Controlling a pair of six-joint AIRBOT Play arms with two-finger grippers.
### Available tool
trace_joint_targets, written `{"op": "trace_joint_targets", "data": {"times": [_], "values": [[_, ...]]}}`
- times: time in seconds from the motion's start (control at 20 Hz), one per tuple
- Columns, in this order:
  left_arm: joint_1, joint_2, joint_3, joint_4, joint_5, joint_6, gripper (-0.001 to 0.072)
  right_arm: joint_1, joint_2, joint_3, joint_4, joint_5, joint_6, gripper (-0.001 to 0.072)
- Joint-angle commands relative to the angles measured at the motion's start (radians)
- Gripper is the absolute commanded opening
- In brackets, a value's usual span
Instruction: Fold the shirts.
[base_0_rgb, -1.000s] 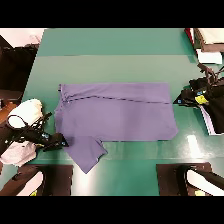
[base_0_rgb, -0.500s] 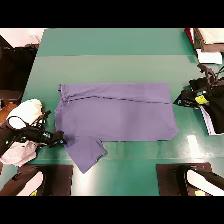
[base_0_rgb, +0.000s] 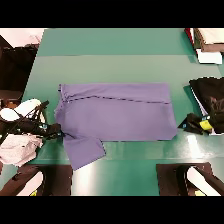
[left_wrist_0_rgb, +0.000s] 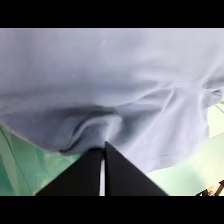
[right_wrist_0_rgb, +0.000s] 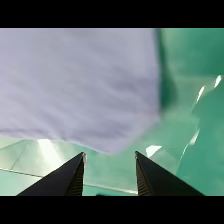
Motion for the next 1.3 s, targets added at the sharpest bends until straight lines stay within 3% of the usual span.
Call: {"op": "trace_joint_targets", "data": {"times": [0.0,0.35,0.4,0.55,0.6,0.75,1.0,1.1,1.25], "values": [[0.001,0.001,0.024,-0.005,0.0,0.005,0.0027,-0.076,0.027,-0.143,0.003,-0.036,-0.009,0.0368],[0.001,0.001,0.024,-0.005,-0.009,0.005,0.0027,0.06,-0.063,-0.187,0.013,-0.173,-0.008,0.0366],[0.001,0.001,0.024,-0.005,-0.009,0.005,0.0028,0.072,-0.069,-0.187,0.013,-0.178,-0.009,0.0339],[0.0,0.001,0.024,-0.005,-0.009,0.005,0.0027,0.089,-0.051,-0.187,0.008,-0.191,-0.025,0.0048],[0.001,0.001,0.024,-0.005,-0.009,0.005,0.0027,0.088,-0.033,-0.187,0.007,-0.198,-0.035,0.0018],[0.0,0.001,0.024,-0.004,-0.032,0.006,0.0026,0.086,0.063,-0.182,-0.032,-0.173,-0.034,0.0015],[-0.031,0.083,0.026,-0.035,-0.165,-0.012,0.0025,0.086,0.231,-0.068,-0.266,0.131,0.005,0.0014],[-0.078,0.153,0.064,-0.095,-0.21,-0.026,0.0026,0.086,0.28,-0.027,-0.279,0.154,0.008,0.0014],[-0.103,0.156,0.205,-0.1,-0.159,-0.025,0.0026,0.086,0.292,0.025,-0.254,0.119,0.008,0.0014]]}}
